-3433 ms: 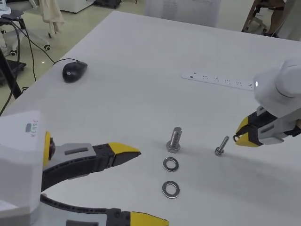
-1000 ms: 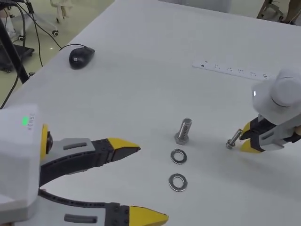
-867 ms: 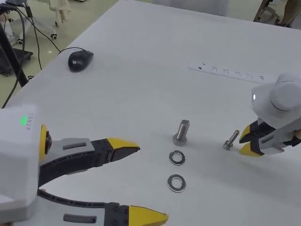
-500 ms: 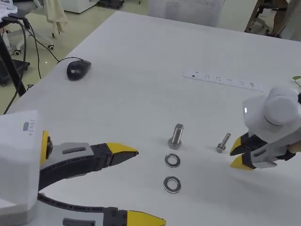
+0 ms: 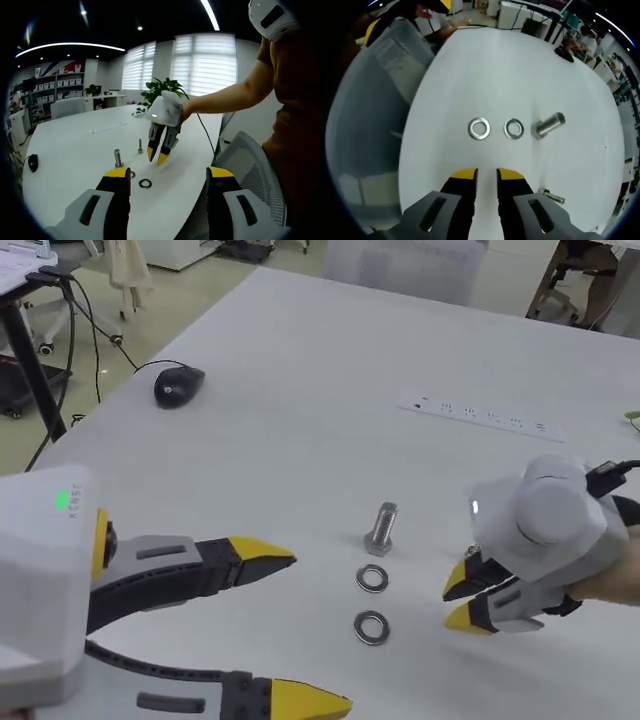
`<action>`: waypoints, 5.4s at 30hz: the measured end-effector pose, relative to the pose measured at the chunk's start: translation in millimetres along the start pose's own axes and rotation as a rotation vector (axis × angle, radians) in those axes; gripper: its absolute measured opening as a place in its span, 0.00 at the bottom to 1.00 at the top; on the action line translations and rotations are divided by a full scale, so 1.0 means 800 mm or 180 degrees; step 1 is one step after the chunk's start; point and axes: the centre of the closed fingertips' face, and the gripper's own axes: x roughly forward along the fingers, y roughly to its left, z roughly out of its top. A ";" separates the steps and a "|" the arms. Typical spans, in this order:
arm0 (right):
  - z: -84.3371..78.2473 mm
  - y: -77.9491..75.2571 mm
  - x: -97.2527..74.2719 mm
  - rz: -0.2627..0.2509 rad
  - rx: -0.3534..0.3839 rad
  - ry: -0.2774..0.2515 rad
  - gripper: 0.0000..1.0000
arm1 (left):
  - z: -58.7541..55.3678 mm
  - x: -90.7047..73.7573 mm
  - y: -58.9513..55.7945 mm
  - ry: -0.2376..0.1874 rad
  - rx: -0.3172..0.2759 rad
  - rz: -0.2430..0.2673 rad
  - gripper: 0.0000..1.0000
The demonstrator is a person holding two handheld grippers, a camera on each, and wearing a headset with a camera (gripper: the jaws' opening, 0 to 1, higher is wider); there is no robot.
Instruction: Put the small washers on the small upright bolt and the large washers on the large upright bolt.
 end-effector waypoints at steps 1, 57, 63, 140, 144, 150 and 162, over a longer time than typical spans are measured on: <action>0.006 0.002 0.004 0.0019 -0.0037 -0.0013 0.16 | 0.000 0.000 0.000 -0.0005 -0.0007 0.0005 0.61; 0.056 0.011 0.062 0.0327 -0.0195 -0.0067 0.22 | -0.001 -0.004 0.011 -0.0048 -0.0077 0.0105 0.61; 0.058 0.011 0.058 0.0314 -0.0220 -0.0073 0.22 | -0.002 -0.003 0.012 -0.0037 -0.0080 0.0108 0.61; 0.063 -0.125 0.015 -0.0019 -0.0565 0.0320 0.22 | -0.010 0.007 0.031 -0.0016 -0.0196 0.0108 0.61; 0.062 -0.124 0.024 0.0037 -0.0545 0.0341 0.22 | -0.010 0.007 0.032 -0.0013 -0.0202 0.0114 0.60; 0.059 -0.122 0.034 0.0103 -0.0504 0.0363 0.23 | -0.011 0.006 0.034 -0.0022 -0.0219 0.0134 0.60; 0.052 -0.122 0.045 0.0175 -0.0462 0.0349 0.23 | -0.013 0.006 0.040 -0.0008 -0.0237 0.0167 0.60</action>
